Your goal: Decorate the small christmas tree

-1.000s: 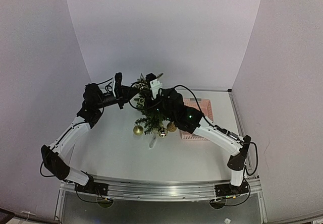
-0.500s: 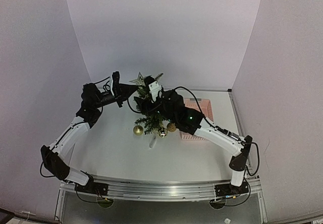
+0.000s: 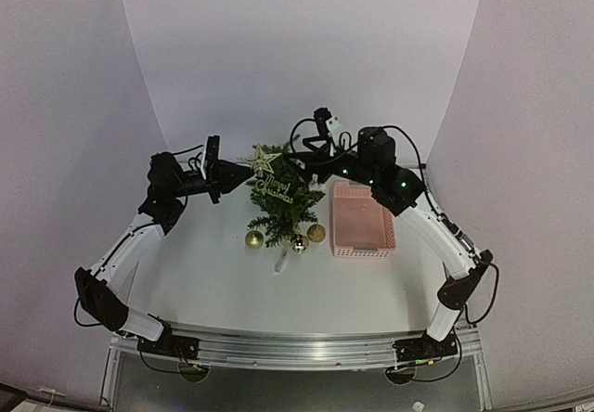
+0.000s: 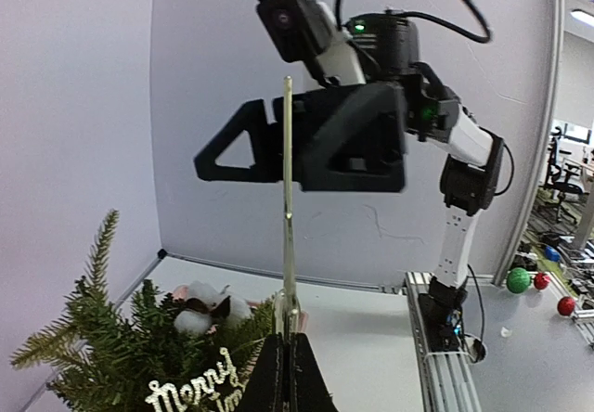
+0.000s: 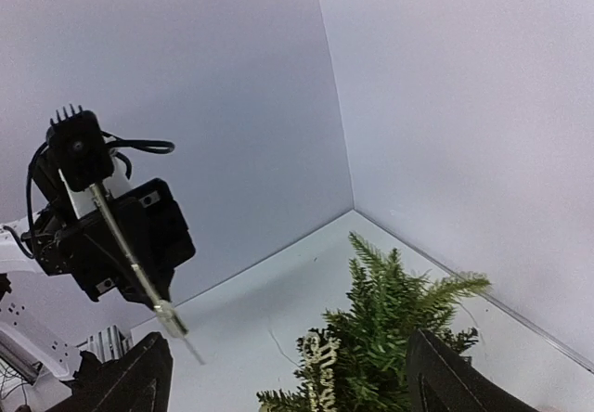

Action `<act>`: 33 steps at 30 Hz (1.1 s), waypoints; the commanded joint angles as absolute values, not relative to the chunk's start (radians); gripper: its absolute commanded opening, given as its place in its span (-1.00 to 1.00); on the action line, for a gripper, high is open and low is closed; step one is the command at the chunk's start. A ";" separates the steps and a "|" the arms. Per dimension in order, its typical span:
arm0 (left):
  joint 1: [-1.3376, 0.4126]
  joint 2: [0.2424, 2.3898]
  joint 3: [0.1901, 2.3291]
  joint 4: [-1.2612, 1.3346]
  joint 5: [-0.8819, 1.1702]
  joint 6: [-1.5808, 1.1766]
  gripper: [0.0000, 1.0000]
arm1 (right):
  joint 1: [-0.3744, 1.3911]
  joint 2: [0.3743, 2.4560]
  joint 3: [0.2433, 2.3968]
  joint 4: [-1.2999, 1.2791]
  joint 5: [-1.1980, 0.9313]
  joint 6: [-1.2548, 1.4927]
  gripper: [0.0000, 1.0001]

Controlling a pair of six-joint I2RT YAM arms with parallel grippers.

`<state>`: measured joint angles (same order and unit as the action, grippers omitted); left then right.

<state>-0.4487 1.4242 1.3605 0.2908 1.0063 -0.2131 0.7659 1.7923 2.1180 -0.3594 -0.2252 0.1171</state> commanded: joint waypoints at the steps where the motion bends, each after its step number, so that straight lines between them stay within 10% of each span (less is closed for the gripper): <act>1: -0.460 1.420 1.396 0.331 1.084 -0.275 -1.00 | 0.789 1.845 2.236 -0.391 -0.467 0.121 0.64; 9: -0.465 1.435 1.412 0.331 1.081 -0.326 -1.00 | 0.784 1.906 2.299 -0.392 -0.656 0.133 0.42; 30: -0.494 1.438 1.399 0.334 1.047 -0.286 -0.98 | 0.784 1.978 2.347 -0.370 -0.656 0.213 -1.00; 33: -0.493 1.422 1.379 0.333 0.989 -0.268 0.03 | 0.784 1.950 2.315 -0.364 -0.574 0.186 -1.00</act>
